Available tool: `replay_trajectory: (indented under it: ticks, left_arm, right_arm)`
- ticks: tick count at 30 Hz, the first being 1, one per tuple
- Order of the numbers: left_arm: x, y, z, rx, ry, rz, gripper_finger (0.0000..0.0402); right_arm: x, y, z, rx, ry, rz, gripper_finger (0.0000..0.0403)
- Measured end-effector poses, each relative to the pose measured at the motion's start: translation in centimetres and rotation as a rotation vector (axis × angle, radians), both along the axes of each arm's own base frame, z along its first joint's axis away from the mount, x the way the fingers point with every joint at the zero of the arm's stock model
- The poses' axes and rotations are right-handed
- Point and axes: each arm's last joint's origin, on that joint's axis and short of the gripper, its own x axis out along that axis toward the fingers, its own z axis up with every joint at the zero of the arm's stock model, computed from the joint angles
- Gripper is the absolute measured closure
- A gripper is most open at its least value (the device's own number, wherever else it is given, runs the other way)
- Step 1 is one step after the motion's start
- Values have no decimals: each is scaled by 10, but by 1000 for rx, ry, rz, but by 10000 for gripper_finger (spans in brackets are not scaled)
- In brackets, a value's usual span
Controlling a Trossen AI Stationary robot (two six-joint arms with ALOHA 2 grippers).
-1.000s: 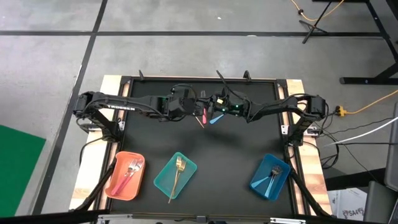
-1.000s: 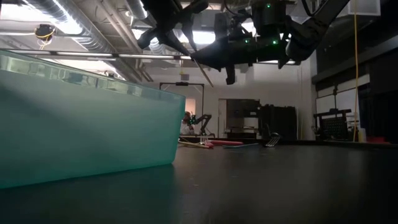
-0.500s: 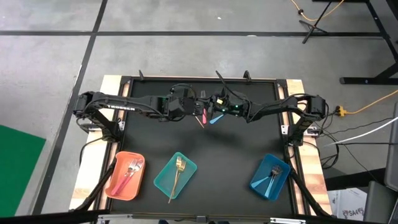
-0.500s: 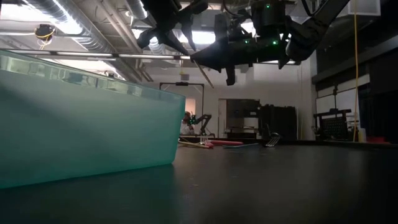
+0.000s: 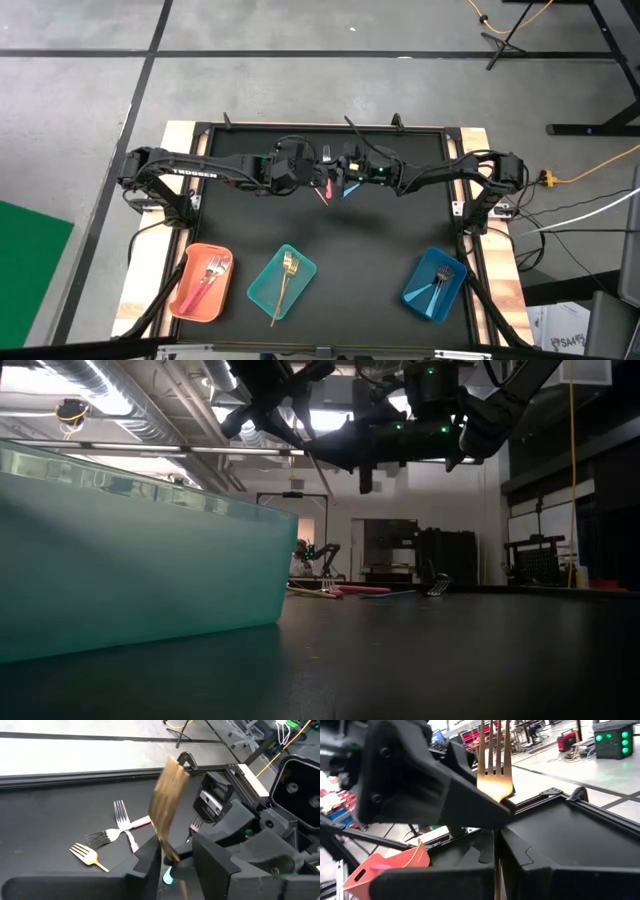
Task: Sort silverware by color (type)
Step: Put the gold fork into the green bin
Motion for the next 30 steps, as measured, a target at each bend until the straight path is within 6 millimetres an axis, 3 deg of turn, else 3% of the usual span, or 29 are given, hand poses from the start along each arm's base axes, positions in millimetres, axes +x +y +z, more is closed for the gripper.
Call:
replay_trajectory:
  ticks: [12, 25, 30]
  left_arm:
    - [0, 0, 0, 16, 19, -15, 301]
    - [1, 0, 0, 22, 29, -40, 389]
    - [1, 0, 0, 22, 31, -43, 394]
  right_arm:
    - [0, 0, 0, -7, 1, 10, 403]
    - [0, 1, 0, -8, 3, 11, 403]
    - [0, 1, 0, -7, 4, 11, 403]
